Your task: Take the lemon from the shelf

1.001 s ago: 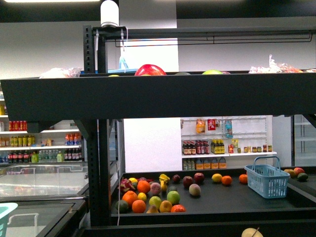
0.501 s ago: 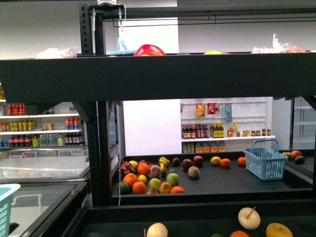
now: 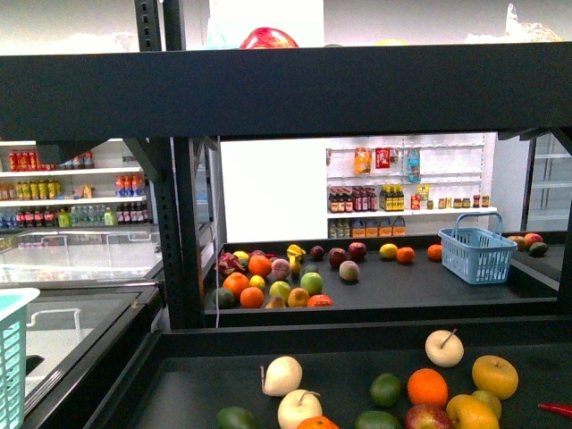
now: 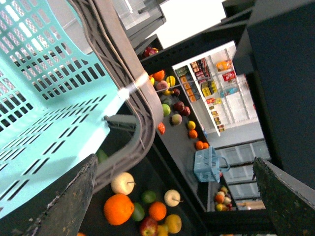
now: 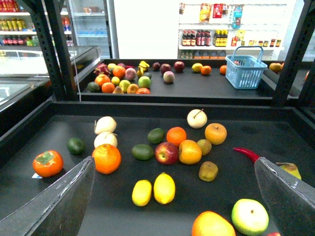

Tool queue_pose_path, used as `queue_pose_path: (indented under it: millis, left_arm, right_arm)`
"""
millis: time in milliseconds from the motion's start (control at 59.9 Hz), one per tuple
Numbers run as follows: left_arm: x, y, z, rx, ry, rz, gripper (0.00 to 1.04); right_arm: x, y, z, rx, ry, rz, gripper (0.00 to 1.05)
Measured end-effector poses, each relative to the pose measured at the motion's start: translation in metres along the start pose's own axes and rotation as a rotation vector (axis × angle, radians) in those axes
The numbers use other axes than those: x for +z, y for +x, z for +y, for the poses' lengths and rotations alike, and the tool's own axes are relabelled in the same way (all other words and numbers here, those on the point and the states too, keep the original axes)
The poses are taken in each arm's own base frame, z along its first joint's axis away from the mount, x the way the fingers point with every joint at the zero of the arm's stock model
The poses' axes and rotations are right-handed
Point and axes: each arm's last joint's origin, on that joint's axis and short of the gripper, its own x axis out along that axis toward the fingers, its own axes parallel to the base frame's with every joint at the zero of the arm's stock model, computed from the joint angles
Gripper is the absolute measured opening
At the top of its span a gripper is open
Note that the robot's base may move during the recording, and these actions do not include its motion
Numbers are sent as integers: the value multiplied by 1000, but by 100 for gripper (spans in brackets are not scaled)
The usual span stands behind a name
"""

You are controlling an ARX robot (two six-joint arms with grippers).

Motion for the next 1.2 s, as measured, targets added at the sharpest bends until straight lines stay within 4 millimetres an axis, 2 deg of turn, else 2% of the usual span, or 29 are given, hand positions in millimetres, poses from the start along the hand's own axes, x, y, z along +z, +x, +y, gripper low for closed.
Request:
queue_pose_path:
  millis: [117,217,451,617,634,734,1018,1068,1201]
  left_arm:
    - [25,25,12,-12,-139,-33,97]
    - [36,40,21,-8,-213,-51,97]
    - [52,68,38,12,-286,-81,97]
    - [59,83,37,9,-286,-94,97]
    - [59,85,36,10,-283,-95,95]
    - [61,94,29,3,-276,-90,69]
    - [58,102,31,29,-298,-72,21]
    - [58,101,30,25,-304,-63,16]
    - [56,92,21,0,-248,-40,13]
  right_arm:
    - [0,0,0,0,0,0,97]
    - [0,0,0,0,0,0,97]
    - [0,0,0,0,0,0,97]
    - [0,0,0,0,0,0,97]
    - [0,0,0,0,0,0,97]
    - [0,0,0,0,0,0,97]
    - [0,0,0,0,0,0,97]
    - [0,0,0,0,0,0,97]
    - [0,0,0,0,0,0,97]
